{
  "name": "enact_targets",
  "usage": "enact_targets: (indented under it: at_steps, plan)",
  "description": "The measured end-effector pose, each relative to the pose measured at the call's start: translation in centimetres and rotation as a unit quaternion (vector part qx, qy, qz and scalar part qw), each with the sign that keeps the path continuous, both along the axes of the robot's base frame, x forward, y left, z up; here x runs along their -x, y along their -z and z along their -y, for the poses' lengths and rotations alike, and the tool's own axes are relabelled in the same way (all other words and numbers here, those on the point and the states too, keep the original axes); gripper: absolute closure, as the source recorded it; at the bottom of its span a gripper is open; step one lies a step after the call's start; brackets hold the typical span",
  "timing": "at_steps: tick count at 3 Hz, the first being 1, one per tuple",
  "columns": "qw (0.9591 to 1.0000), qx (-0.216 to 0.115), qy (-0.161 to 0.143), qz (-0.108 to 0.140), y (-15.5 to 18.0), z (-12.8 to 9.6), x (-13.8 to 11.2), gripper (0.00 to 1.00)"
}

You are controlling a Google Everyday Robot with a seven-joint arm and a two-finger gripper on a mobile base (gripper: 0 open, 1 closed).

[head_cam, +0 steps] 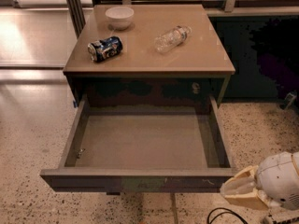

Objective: Close top drawer

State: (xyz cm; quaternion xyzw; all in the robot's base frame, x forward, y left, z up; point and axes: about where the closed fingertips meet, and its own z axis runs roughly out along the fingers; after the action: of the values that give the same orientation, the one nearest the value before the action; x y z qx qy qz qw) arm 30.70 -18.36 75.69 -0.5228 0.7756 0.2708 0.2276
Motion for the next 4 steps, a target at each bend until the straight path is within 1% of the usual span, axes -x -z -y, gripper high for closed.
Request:
enact_targets:
  at_steps: [1, 2, 3, 4]
  plan:
    - [0.9993, -0.036, 0.006, -0.002, 1.6, -0.7, 0.6, 1.00]
    - [0.9971, -0.076, 0.005, -0.002, 3.7, -1.7, 0.9, 1.00]
    - [0.9952, -0.098, 0.002, -0.003, 7.2, -2.8, 0.7, 1.00]
    - [0.9954, -0.096, 0.000, -0.001, 7.3, -3.0, 0.6, 1.00]
